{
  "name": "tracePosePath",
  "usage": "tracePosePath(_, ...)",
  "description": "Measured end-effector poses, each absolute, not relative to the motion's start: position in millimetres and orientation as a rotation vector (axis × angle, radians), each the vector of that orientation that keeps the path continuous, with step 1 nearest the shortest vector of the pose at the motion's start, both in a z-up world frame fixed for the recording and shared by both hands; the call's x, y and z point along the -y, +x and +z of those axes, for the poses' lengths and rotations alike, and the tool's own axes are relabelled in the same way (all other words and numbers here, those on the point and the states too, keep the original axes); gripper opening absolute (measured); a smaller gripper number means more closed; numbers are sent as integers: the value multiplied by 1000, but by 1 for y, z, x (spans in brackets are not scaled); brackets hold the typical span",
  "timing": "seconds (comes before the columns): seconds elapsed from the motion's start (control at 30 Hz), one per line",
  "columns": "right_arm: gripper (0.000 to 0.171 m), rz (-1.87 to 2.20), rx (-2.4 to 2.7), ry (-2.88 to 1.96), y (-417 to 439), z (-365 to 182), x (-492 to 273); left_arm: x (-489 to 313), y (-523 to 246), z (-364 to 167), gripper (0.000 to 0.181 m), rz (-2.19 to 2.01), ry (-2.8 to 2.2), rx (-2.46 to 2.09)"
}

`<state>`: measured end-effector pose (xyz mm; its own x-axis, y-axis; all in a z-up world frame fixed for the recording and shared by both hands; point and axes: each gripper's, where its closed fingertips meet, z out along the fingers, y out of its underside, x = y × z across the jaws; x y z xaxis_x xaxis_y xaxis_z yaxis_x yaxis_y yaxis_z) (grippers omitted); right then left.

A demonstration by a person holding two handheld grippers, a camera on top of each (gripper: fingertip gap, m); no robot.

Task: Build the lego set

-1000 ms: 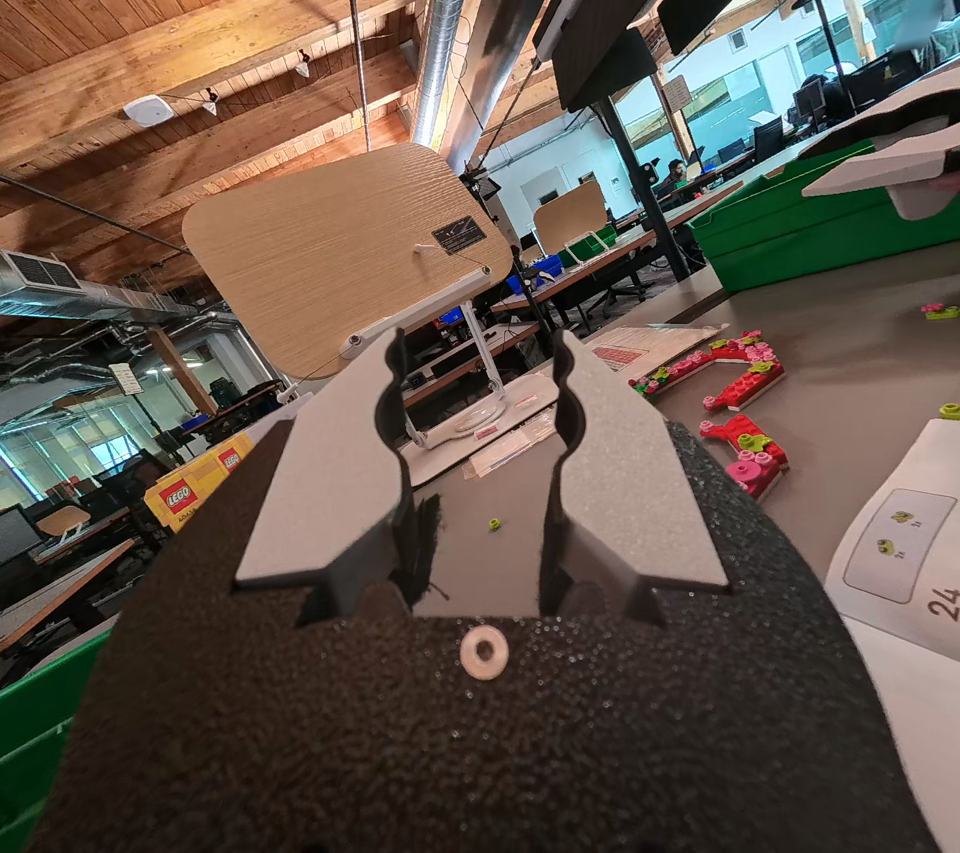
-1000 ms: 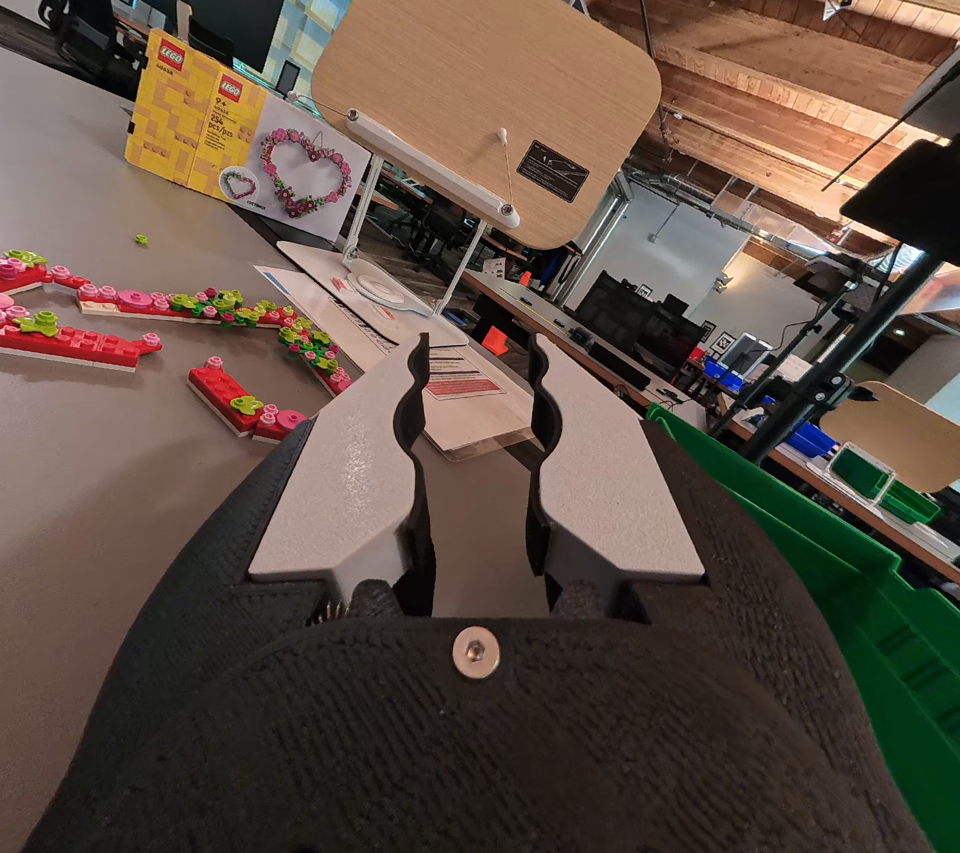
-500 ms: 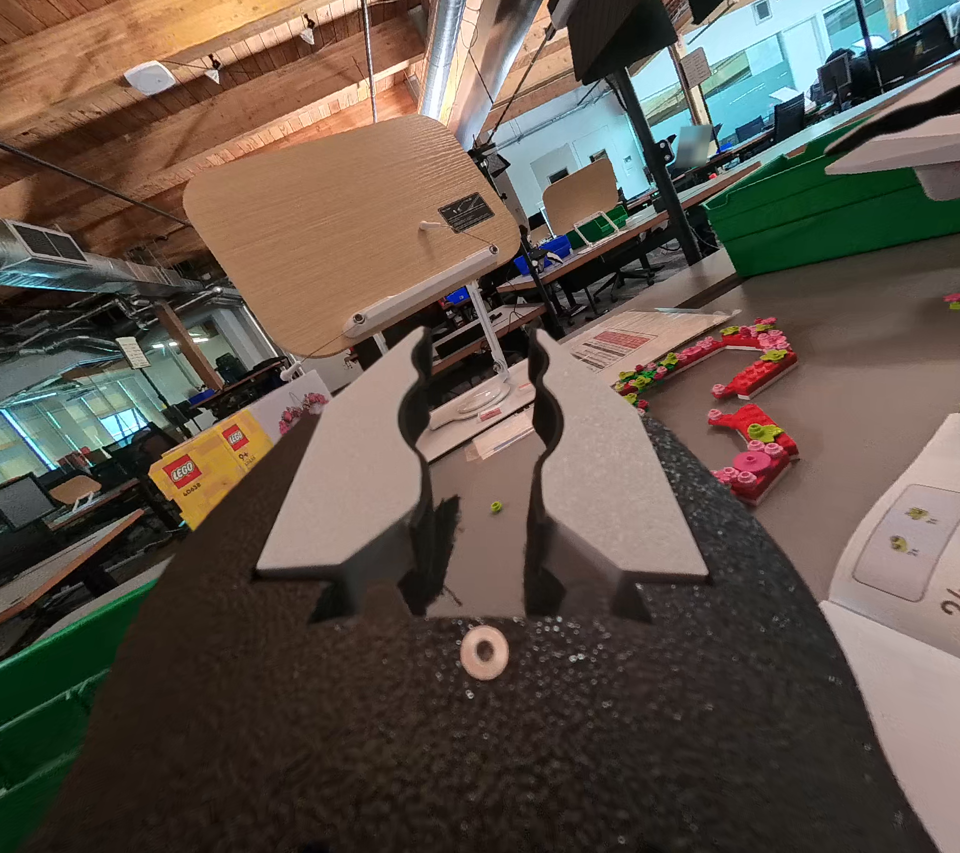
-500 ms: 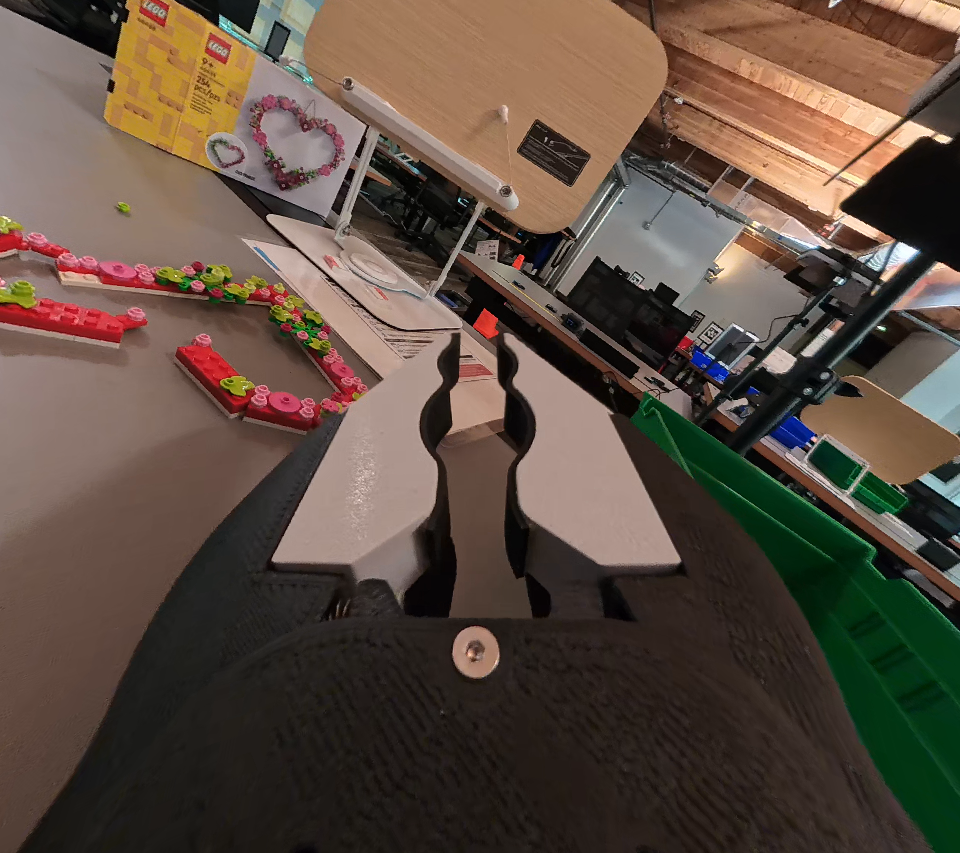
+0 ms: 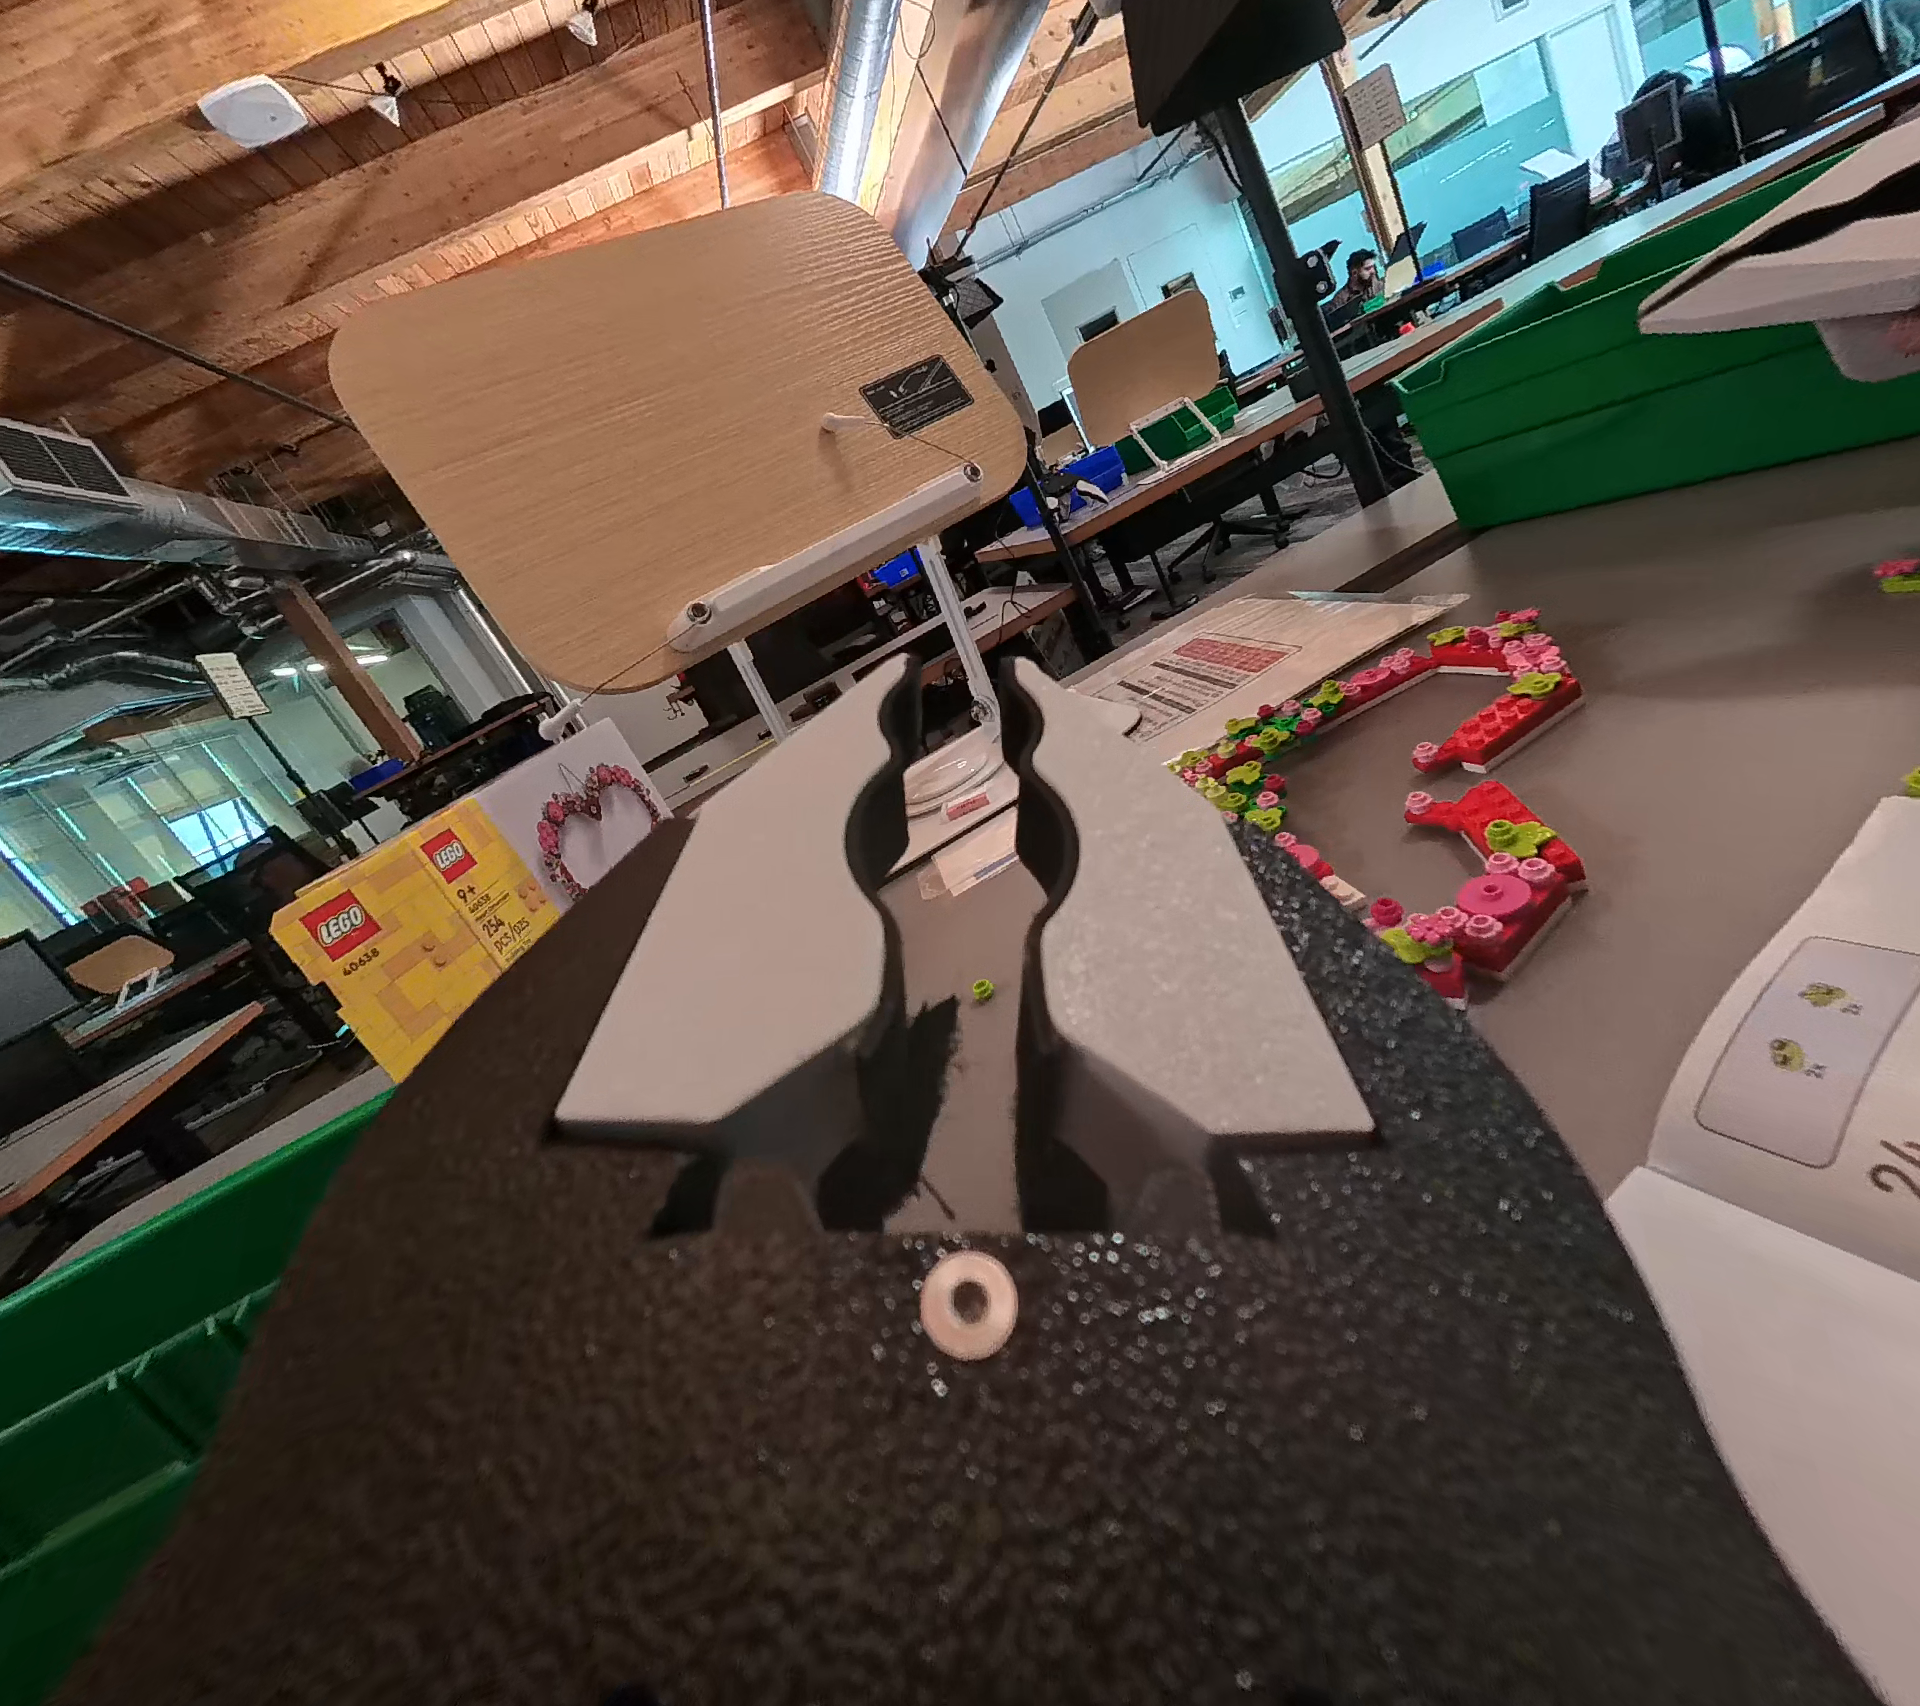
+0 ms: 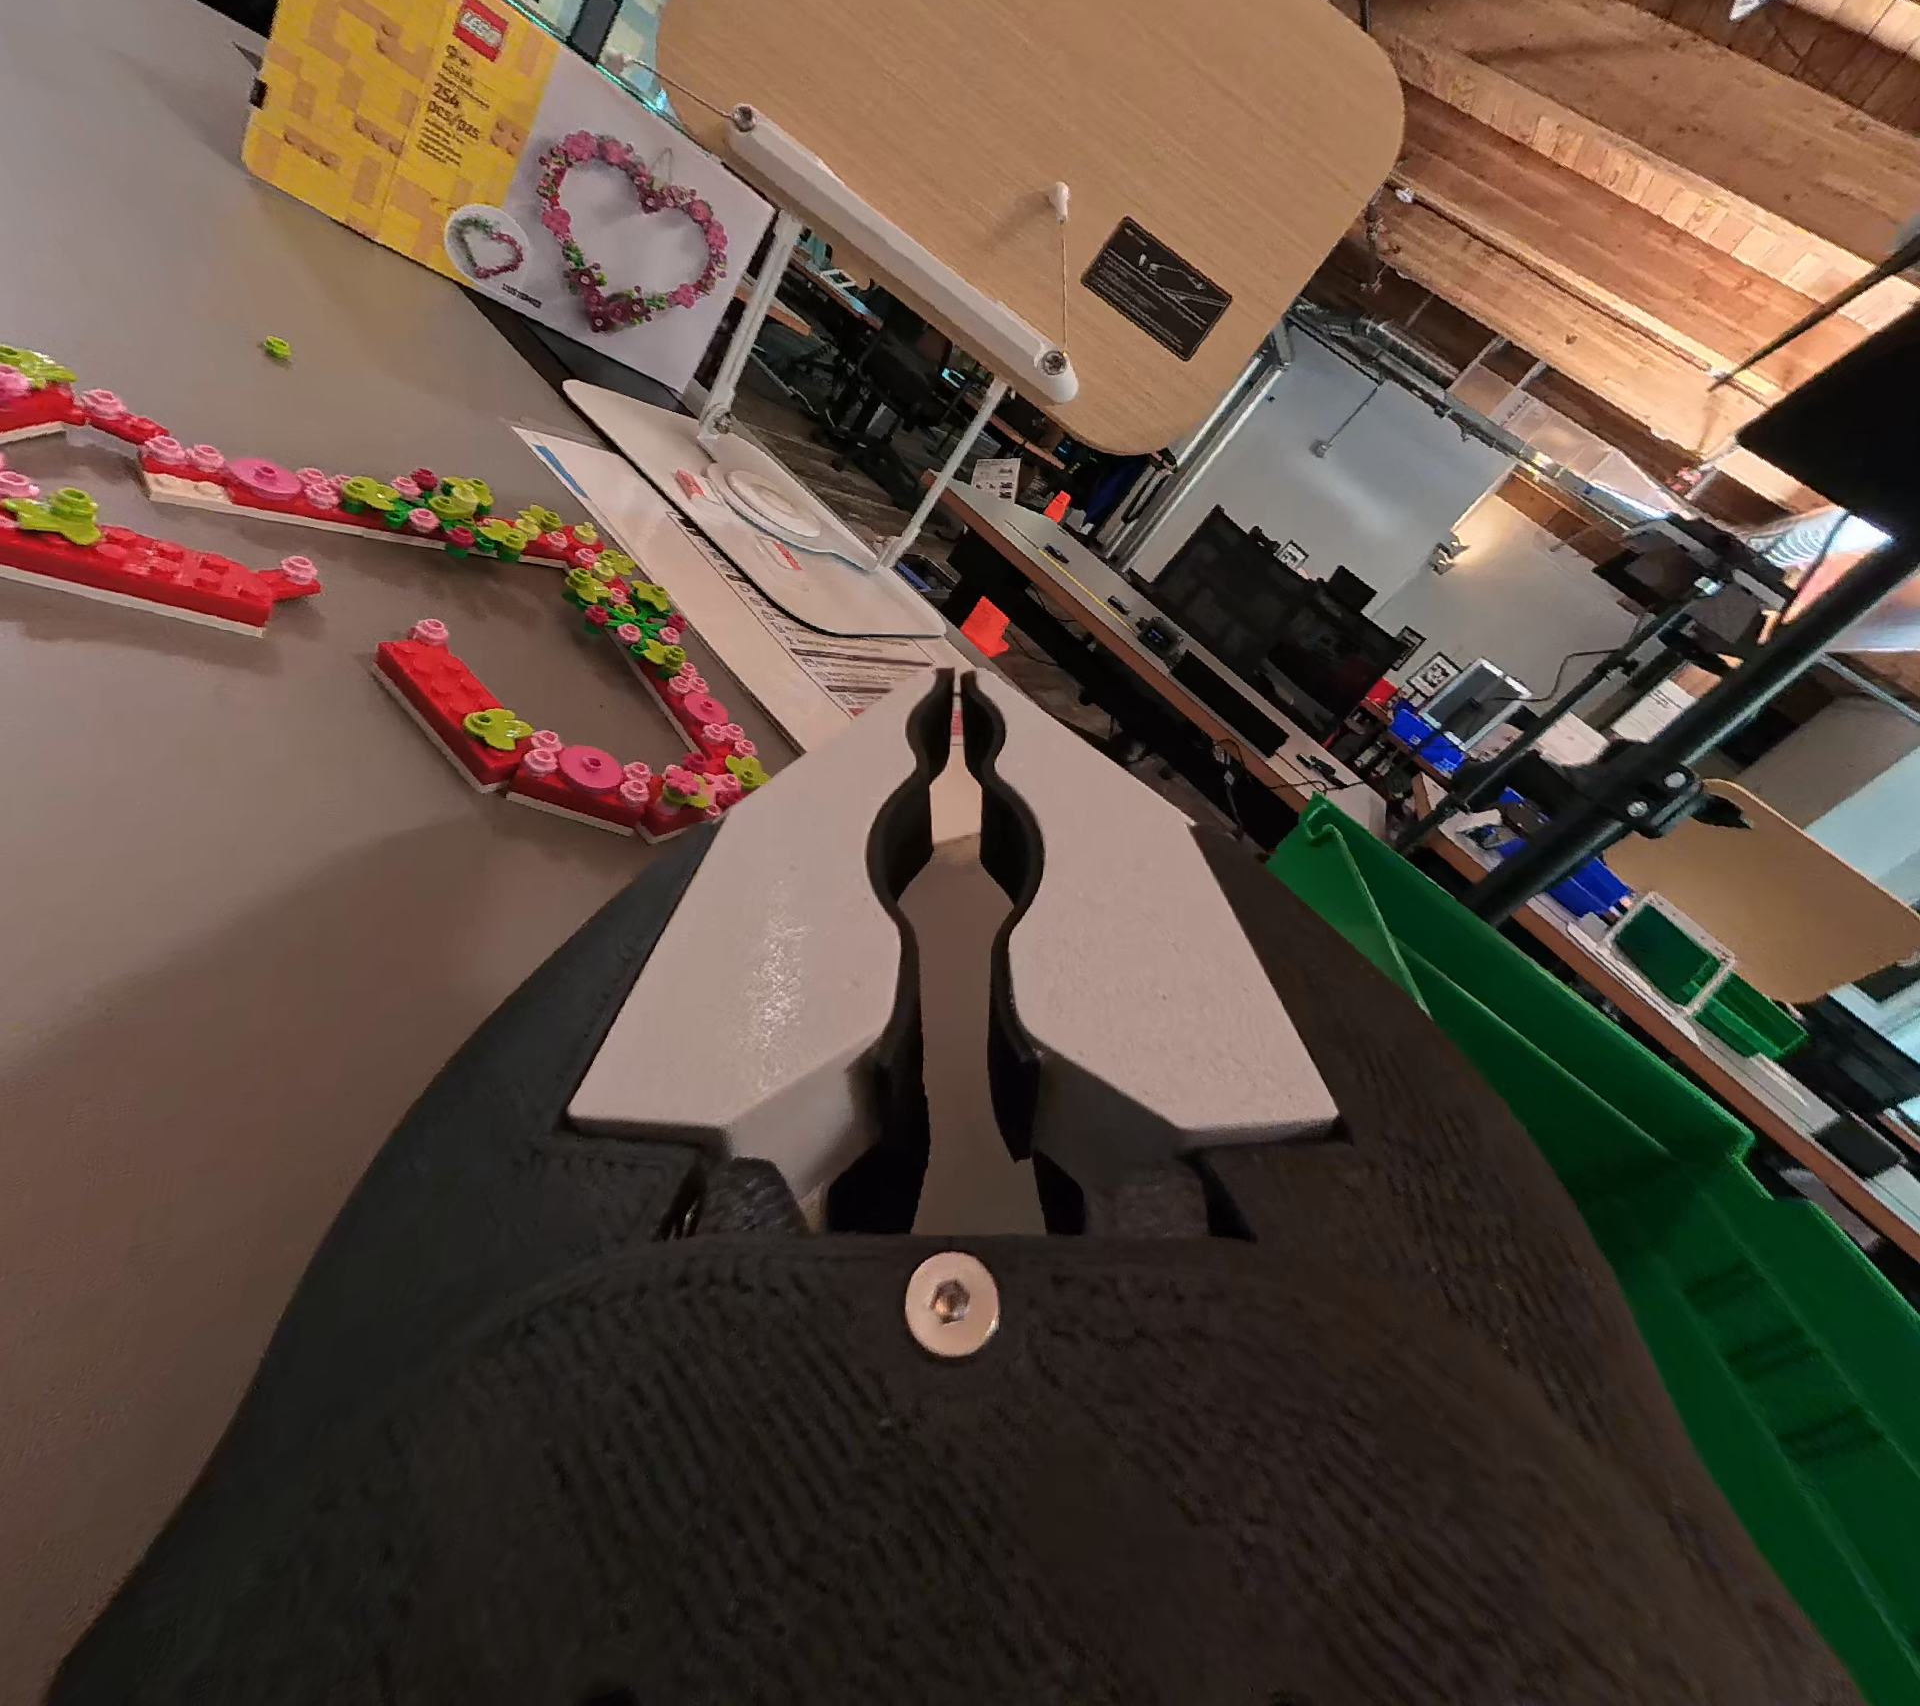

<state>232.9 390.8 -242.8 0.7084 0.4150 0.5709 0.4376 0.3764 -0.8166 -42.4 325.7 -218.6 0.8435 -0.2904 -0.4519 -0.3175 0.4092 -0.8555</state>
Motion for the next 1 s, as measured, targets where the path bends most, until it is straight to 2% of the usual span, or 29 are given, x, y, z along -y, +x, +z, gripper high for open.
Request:
tracePosePath(0.5,0,4,893,-1240,226,-249,-389,-326,-40,-222,0,24,-1178,-630)
tracePosePath(0.83,0,-6,898,-1236,226,-250,-389,-326,-42,-220,0,20,-1181,-613)
tracePosePath(1.0,0,-8,899,-1239,226,-250,-390,-326,-43,-219,6,21,-1174,-604)
